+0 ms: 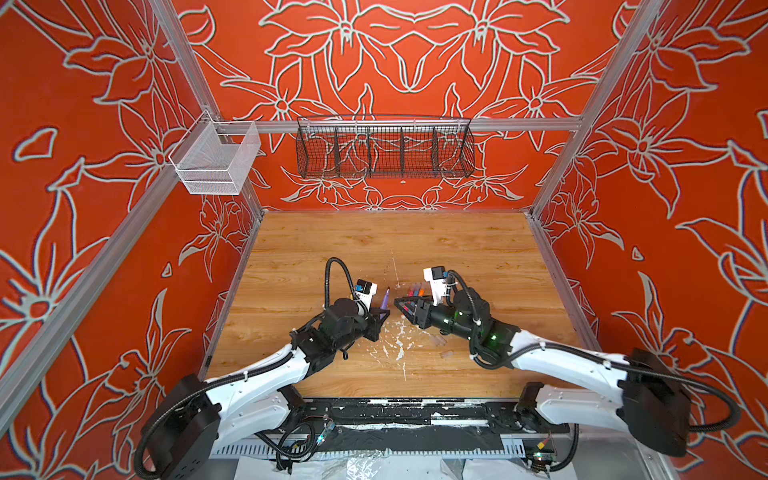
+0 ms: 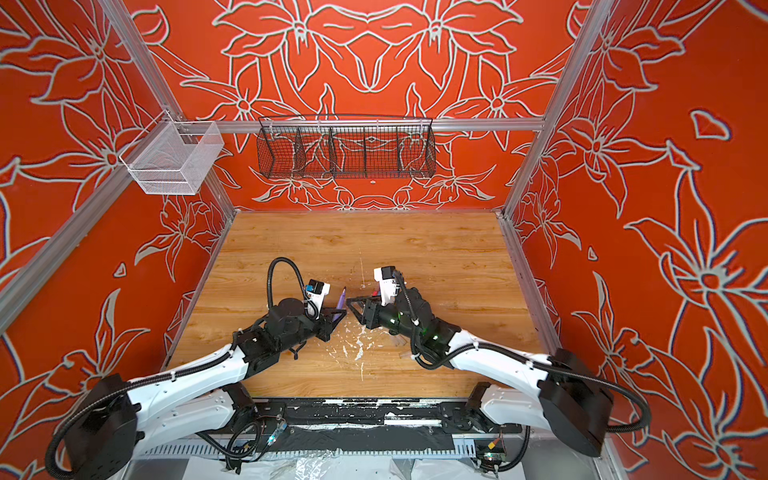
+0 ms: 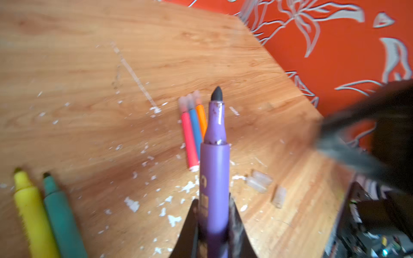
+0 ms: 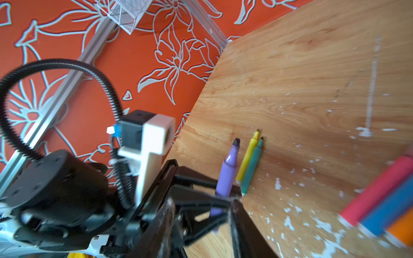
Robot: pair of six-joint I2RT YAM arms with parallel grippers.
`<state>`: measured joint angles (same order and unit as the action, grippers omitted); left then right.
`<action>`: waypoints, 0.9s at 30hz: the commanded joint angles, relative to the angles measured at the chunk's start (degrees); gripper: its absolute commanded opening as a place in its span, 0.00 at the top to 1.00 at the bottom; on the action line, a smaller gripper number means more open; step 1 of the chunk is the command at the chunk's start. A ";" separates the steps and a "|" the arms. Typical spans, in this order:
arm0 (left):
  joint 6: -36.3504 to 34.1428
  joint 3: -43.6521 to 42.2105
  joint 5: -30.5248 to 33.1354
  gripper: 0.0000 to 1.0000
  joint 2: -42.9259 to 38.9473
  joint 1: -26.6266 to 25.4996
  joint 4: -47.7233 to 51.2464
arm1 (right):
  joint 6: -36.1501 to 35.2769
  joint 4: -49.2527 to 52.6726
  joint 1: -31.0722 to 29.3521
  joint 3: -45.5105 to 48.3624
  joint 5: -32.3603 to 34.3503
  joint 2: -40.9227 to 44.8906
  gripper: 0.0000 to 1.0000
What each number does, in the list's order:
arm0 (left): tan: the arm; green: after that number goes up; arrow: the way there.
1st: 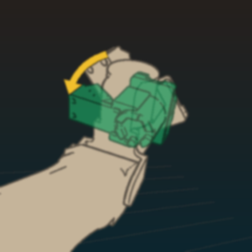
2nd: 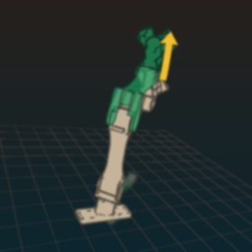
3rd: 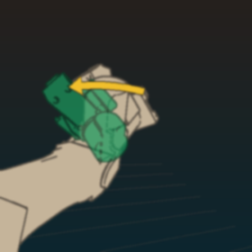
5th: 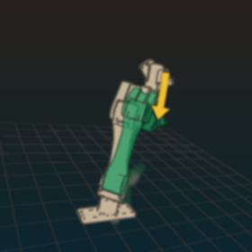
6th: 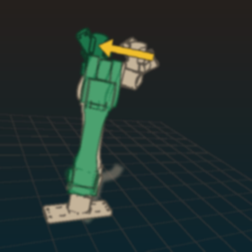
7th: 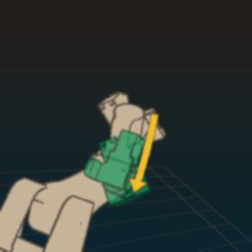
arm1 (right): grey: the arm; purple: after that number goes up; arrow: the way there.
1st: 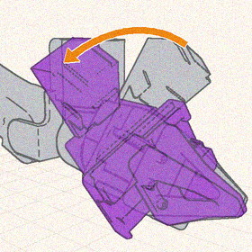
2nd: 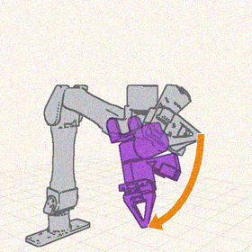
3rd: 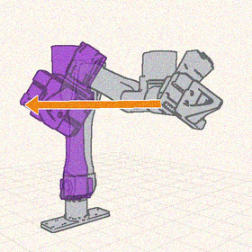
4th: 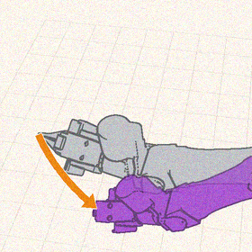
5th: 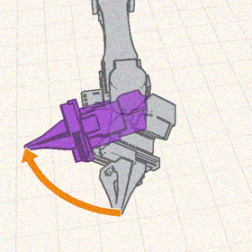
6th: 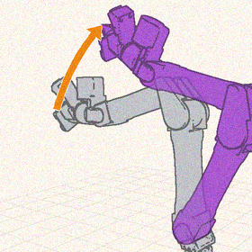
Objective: Insert the pens into the pen caps
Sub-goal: 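Hold the purple marker upright with the left gripper while the right gripper withdraws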
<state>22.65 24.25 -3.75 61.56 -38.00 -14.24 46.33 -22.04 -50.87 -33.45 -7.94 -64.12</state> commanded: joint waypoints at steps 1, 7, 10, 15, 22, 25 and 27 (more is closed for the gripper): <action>3.24 -0.70 -0.95 1.00 2.93 2.24 -2.75 | -3.05 17.36 -0.37 0.38 6.98 4.09 0.55; 2.93 -1.44 -1.70 1.00 5.30 2.51 -4.92 | -4.61 35.02 -0.44 -0.63 9.33 6.46 0.55; 2.82 -1.88 -1.35 1.00 4.18 2.49 -4.16 | -5.40 41.13 -0.37 -1.87 8.71 3.51 0.56; 2.32 -3.13 -2.42 1.00 1.77 2.49 -4.41 | -6.32 47.31 -0.37 -3.60 7.40 -2.96 0.66; 2.19 -3.61 -1.53 1.00 -0.34 2.49 -3.24 | -7.96 50.20 -0.40 -5.39 7.67 -5.43 0.67; 2.24 -4.02 -1.70 1.00 -1.12 2.49 -2.75 | -8.84 50.69 -0.37 -6.35 7.77 -7.21 0.67; 2.15 -4.21 -1.70 1.00 -1.71 2.49 -2.64 | -9.59 50.89 -0.38 -7.25 7.85 -8.82 0.67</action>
<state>25.10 20.91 -5.28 60.99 -35.68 -16.78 38.26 26.74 -50.85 -38.83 -0.93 -71.35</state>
